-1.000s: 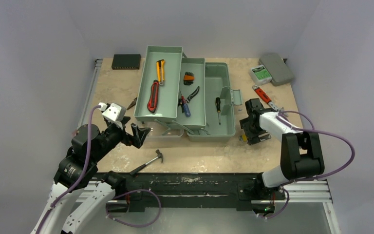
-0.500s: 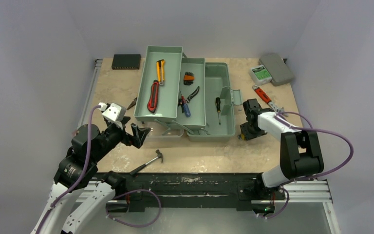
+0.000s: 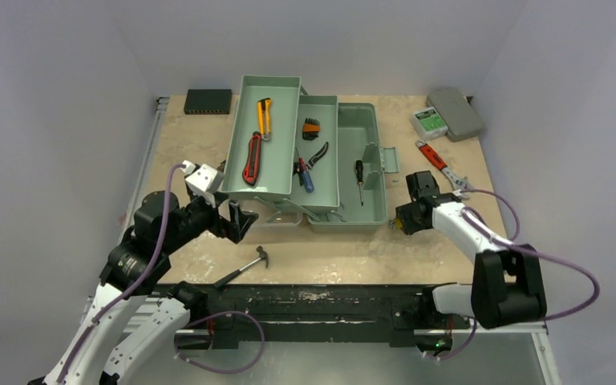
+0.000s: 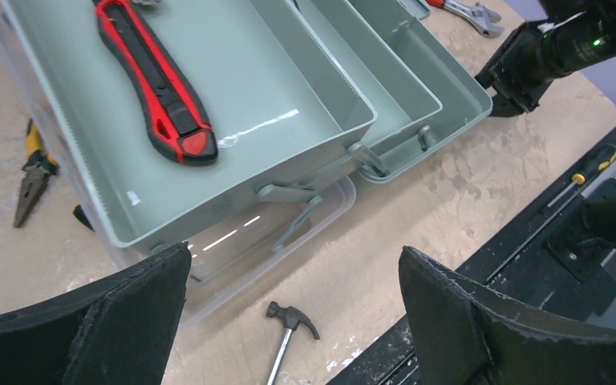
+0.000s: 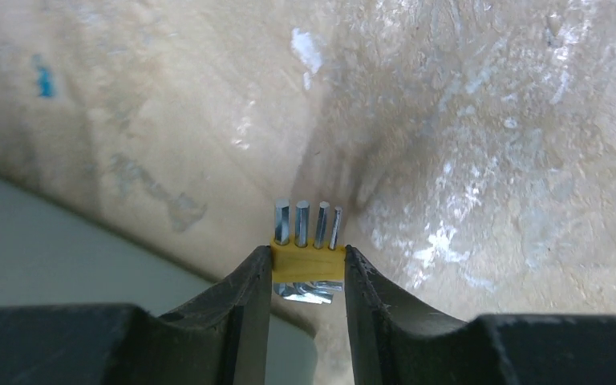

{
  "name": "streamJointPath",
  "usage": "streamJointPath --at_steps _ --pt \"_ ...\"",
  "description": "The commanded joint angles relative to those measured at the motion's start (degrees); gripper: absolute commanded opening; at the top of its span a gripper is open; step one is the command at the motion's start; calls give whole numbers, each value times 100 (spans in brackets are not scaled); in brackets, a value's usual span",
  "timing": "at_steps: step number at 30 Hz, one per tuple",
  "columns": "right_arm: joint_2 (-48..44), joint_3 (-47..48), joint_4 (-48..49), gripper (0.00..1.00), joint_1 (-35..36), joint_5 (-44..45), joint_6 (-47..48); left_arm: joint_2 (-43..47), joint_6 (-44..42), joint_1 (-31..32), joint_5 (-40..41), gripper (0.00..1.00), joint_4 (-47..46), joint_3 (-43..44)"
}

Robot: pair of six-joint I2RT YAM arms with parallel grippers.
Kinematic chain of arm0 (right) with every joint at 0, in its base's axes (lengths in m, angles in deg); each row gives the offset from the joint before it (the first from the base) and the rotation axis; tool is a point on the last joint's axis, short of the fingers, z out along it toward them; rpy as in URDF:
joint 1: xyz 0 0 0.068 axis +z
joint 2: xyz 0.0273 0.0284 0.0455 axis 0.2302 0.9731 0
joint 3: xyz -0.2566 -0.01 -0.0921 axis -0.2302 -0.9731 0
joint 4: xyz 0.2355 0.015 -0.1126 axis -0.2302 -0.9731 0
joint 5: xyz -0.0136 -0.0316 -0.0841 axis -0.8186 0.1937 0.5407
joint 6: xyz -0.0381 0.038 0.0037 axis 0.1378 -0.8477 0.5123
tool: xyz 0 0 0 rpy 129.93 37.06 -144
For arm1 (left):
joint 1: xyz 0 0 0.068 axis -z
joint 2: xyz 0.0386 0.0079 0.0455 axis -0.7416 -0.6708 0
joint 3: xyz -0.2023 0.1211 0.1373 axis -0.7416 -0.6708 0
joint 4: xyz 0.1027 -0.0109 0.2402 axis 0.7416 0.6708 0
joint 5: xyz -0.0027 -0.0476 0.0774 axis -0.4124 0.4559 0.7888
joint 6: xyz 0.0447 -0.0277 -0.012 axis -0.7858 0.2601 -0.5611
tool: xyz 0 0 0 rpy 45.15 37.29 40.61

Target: Pack the tool kit

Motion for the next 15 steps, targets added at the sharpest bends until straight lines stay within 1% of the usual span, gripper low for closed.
streamJointPath --at_steps 1,5,10,13,15 --pt "-1120 -263 216 18 16 60 193 -313 -95 15 -662 97 -243 89" --pt "-2000 -349 -205 18 9 216 317 -534 8 99 -781 97 -235 179" --pt "-2986 -136 -590 18 -7 592 726 -754 208 482 -664 96 -228 414" --pt "-3236 284 -475 16 4 786 1349 -841 297 556 -651 96 -219 564" --pt "-3150 620 -84 15 5 509 1975 -896 324 581 -640 96 -187 658"
